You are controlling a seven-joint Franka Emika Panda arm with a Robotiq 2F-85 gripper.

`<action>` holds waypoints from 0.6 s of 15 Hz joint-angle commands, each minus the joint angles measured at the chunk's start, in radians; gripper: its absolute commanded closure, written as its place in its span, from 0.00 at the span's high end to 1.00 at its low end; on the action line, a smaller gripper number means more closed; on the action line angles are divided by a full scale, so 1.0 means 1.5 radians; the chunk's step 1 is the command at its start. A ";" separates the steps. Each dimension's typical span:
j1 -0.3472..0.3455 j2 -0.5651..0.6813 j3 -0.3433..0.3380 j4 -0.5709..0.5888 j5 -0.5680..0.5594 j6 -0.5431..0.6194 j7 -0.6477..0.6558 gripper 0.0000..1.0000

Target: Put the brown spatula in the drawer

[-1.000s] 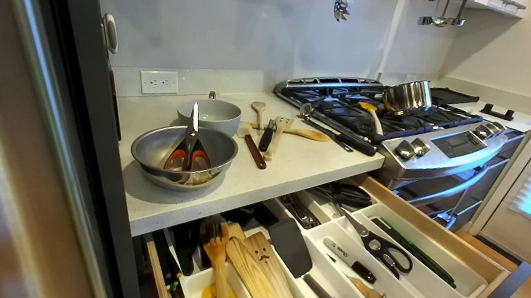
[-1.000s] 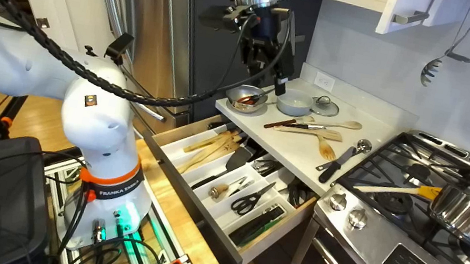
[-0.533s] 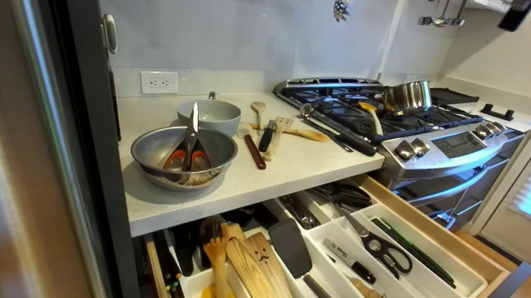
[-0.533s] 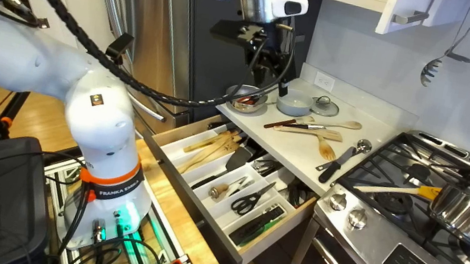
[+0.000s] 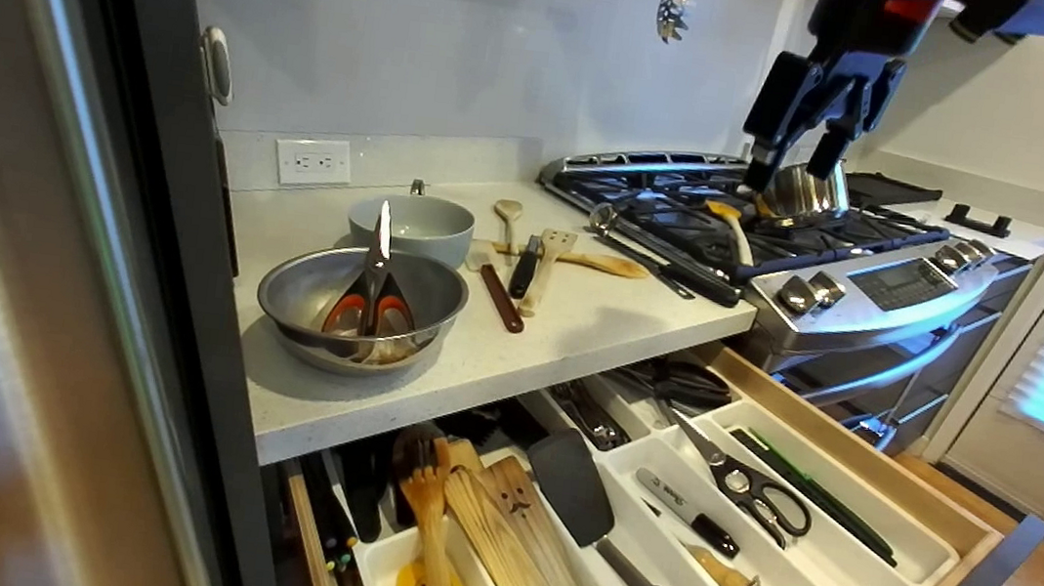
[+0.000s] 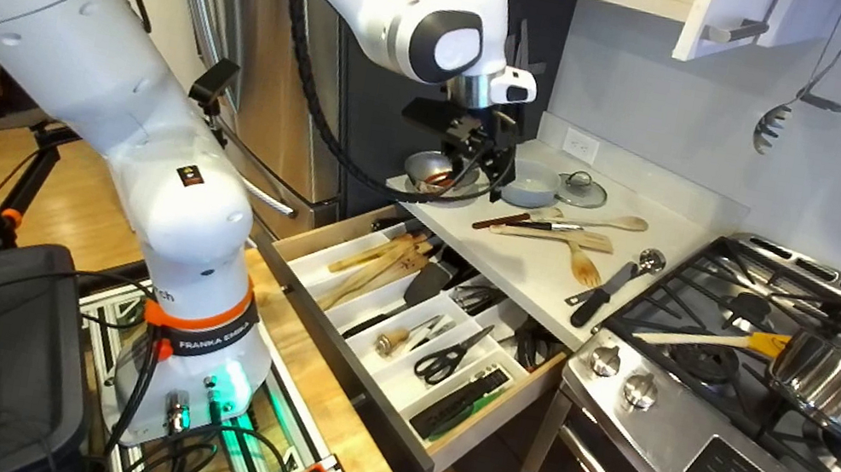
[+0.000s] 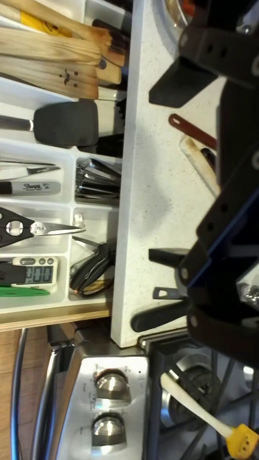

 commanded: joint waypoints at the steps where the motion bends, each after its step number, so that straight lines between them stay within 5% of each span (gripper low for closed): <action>1: -0.010 0.022 0.003 0.010 0.003 0.000 -0.002 1.00; 3: -0.016 0.042 0.001 0.024 0.002 0.000 -0.002 1.00; 4: -0.040 0.086 0.016 0.040 -0.018 0.081 0.090 1.00; 9: -0.051 0.278 -0.010 0.161 0.063 0.254 0.154 1.00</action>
